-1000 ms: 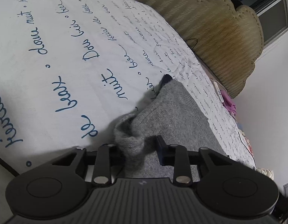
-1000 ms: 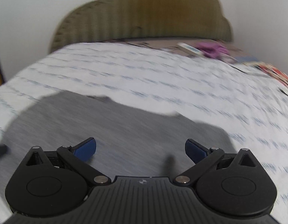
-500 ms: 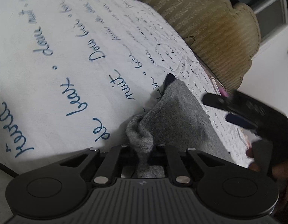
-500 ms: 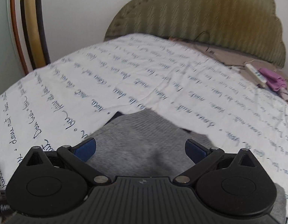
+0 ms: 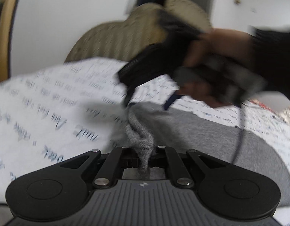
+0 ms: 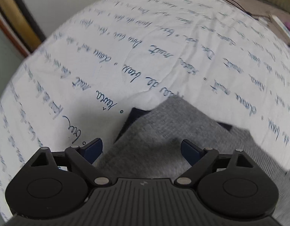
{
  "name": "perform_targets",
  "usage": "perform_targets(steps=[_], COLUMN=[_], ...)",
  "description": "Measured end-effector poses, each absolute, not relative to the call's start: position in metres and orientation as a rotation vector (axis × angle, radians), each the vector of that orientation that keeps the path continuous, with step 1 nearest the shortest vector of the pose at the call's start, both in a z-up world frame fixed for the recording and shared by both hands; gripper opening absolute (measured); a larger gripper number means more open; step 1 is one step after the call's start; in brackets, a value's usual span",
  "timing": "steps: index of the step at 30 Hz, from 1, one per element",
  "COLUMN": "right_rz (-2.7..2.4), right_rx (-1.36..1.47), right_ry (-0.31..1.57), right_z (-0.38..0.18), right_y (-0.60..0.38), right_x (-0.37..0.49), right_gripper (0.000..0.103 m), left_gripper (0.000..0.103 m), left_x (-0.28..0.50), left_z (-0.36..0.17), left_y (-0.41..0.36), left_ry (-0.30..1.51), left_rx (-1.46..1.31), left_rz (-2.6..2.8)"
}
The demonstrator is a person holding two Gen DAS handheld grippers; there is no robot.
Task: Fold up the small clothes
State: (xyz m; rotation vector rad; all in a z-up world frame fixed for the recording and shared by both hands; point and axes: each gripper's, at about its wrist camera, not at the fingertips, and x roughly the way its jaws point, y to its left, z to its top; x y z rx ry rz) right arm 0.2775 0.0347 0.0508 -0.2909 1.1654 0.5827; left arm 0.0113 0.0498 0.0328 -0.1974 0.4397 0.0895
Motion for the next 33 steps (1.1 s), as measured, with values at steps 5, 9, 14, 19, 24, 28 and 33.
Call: perform_targets(steps=[5,9,14,19,24,28,33], right_rz=[0.624,0.630,0.620,0.625,0.658,0.724,0.779], right_rx=[-0.468,-0.587,-0.538,-0.489,-0.414,-0.270,0.014], right_ry=[1.221,1.224,1.234,1.245,1.218,1.189,1.155], right_z=[0.039,0.028,0.033,0.036,0.041,0.055,0.069], right_y=[0.066,0.080,0.072,0.058,0.039,0.005,-0.063], right_x=[0.271,0.262,0.270,0.273,0.275,0.279,0.291], right_gripper=[0.092,0.063,0.060,0.034,0.015,0.014,0.013], left_gripper=[0.006,0.006,0.006,0.006,0.006,0.006,0.006], left_x=[0.008,0.011,0.013,0.013,0.010,0.006,0.003], left_z=[0.035,0.034,0.034,0.034,0.034,0.041,0.048], left_y=[0.031,0.024,0.024,0.019,0.015,0.010,-0.007], left_ry=[0.404,0.414,0.409,0.398,0.384,0.361,0.334], left_rx=[-0.096,-0.081,-0.065,-0.031,-0.001,0.023,0.048], left_rz=[0.037,0.021,0.020,0.018,0.017,0.008,-0.025])
